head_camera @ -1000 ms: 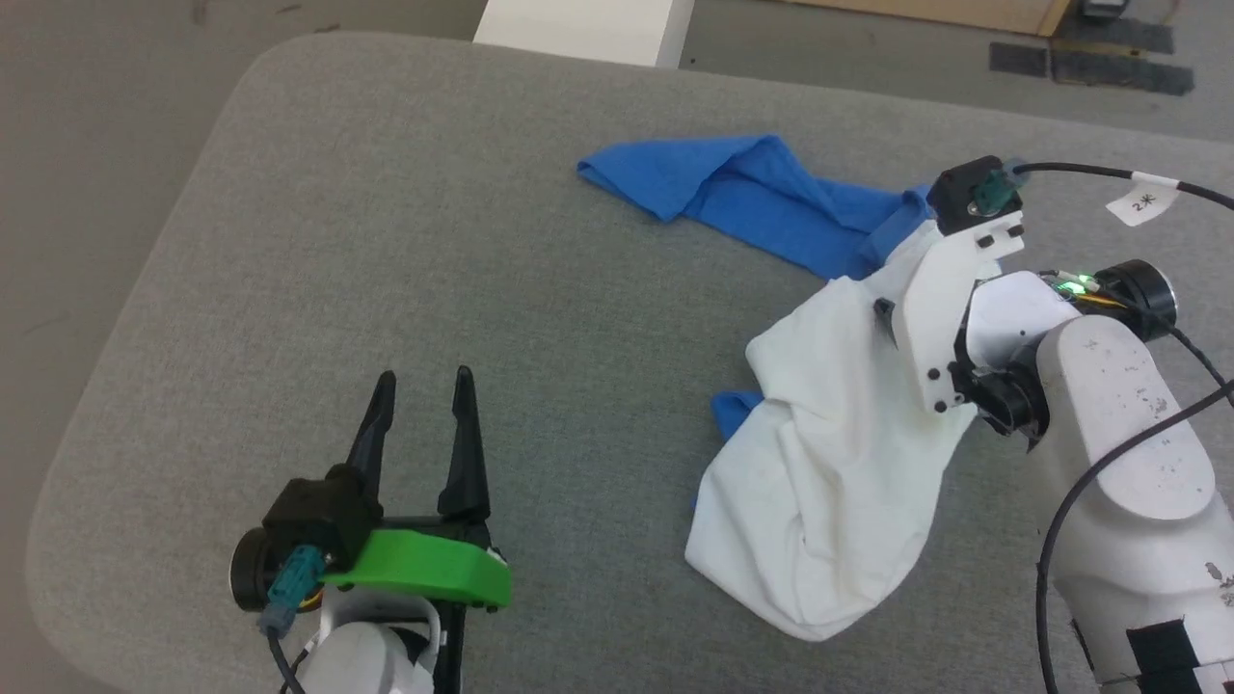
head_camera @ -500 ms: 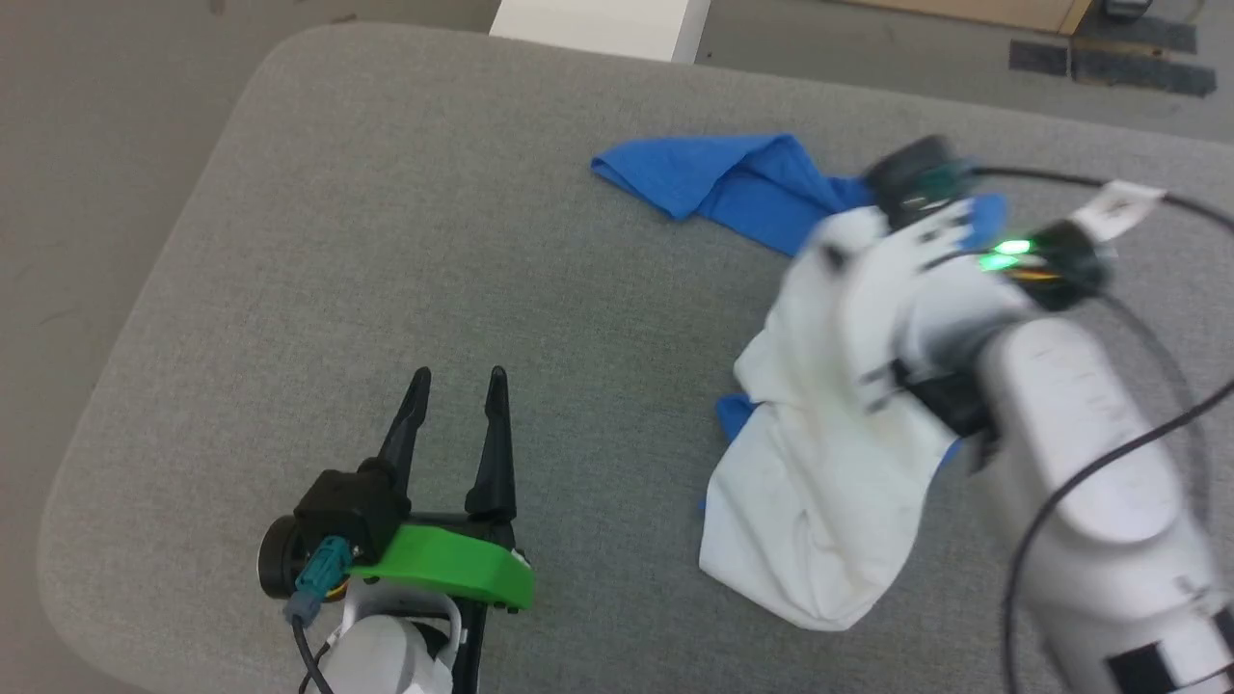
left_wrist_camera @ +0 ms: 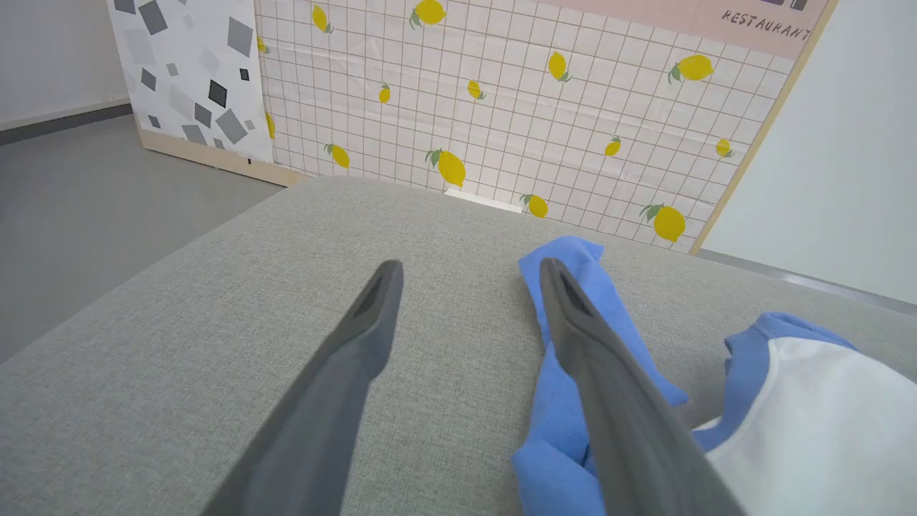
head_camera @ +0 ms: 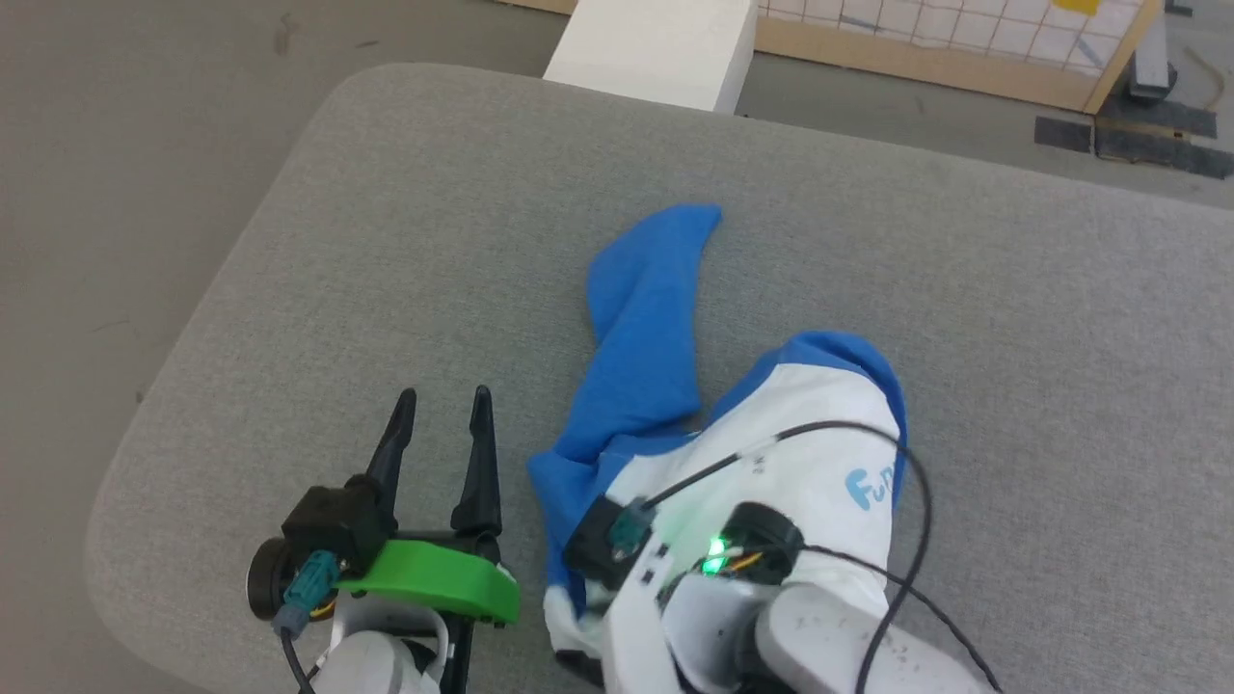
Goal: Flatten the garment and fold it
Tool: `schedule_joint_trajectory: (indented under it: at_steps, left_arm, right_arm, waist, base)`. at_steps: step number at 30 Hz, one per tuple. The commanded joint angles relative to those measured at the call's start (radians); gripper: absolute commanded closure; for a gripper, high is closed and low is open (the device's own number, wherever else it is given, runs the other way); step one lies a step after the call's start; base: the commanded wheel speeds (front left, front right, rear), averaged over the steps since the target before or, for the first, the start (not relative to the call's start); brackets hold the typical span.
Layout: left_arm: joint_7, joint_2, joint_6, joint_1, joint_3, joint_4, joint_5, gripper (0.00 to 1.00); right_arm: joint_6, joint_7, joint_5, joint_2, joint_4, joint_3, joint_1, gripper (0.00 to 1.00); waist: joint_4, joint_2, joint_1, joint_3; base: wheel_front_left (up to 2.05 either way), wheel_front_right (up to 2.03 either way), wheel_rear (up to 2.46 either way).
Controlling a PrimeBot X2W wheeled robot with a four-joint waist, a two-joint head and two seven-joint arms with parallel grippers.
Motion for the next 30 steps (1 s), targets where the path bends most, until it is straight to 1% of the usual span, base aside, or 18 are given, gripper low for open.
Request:
schedule_joint_trajectory:
  at_steps: [1,3,6,9,12,15,19,21,23,26,30]
  left_arm:
    - [-0.005,-0.003,-0.006,0.009,0.006,0.003,0.000,0.00]
    - [-0.005,-0.003,-0.005,0.015,0.010,0.007,0.000,0.00]
    - [-0.005,-0.003,-0.003,0.020,0.015,0.012,0.000,0.00]
    - [-0.005,-0.003,-0.003,0.022,0.017,0.013,0.002,0.00]
    - [-0.005,-0.003,-0.003,0.023,0.018,0.013,0.005,0.00]
    - [-0.005,-0.003,-0.005,0.025,0.019,0.011,0.011,0.00]
    - [-0.005,-0.003,-0.006,0.024,0.022,0.004,0.014,0.00]
    - [-0.005,-0.003,-0.007,0.023,0.021,0.002,0.015,0.00]
    - [-0.005,-0.003,-0.006,0.020,0.021,0.001,0.015,0.00]
    - [-0.005,-0.003,-0.005,0.015,0.019,0.000,0.015,0.00]
    - [-0.005,-0.003,-0.004,0.010,0.015,0.003,0.015,0.00]
  right_arm:
    - [-0.002,-0.023,0.020,-0.008,-0.007,-0.019,0.002,0.00]
    - [-0.002,-0.067,0.042,-0.009,-0.024,-0.067,-0.003,0.00]
    - [-0.002,-0.154,0.060,-0.002,-0.058,-0.185,-0.005,0.00]
    - [-0.002,-0.222,0.010,0.002,-0.072,-0.345,0.008,0.00]
    - [-0.002,-0.229,-0.055,0.001,-0.071,-0.486,0.040,0.00]
    - [-0.002,-0.202,-0.129,-0.005,-0.071,-0.624,0.089,0.00]
    - [-0.002,-0.150,-0.208,-0.001,-0.080,-0.761,0.157,0.00]
    - [-0.002,-0.124,-0.250,-0.004,-0.080,-0.797,0.185,0.00]
    - [-0.002,-0.103,-0.268,0.006,-0.075,-0.820,0.208,0.00]
    - [-0.002,-0.083,-0.292,0.015,-0.062,-0.831,0.227,0.00]
    - [-0.002,-0.066,-0.309,0.030,-0.030,-0.818,0.231,0.00]
  waist:
    - [0.001,0.0000,0.0000,-0.010]
    - [-0.007,0.0000,0.0000,-0.019]
    - [-0.026,0.0000,0.0000,-0.033]
    - [-0.046,0.0000,0.0000,-0.047]
    - [-0.061,0.0000,0.0000,-0.055]
    - [-0.070,0.0000,0.0000,-0.056]
    - [-0.076,0.0000,0.0000,-0.046]
    - [-0.077,0.0000,0.0000,-0.037]
    - [-0.075,0.0000,0.0000,-0.028]
    - [-0.071,0.0000,0.0000,-0.015]
    - [-0.063,0.0000,0.0000,-0.002]
  base:
    - [0.00,0.00,0.00]
    - [0.00,0.00,0.00]
    - [0.00,0.00,0.00]
    - [0.00,0.00,0.00]
    - [0.00,0.00,0.00]
    - [0.00,0.00,0.00]
    - [0.00,0.00,0.00]
    - [0.00,0.00,0.00]
    - [0.00,0.00,0.00]
    - [0.00,0.00,0.00]
    - [0.00,0.00,0.00]
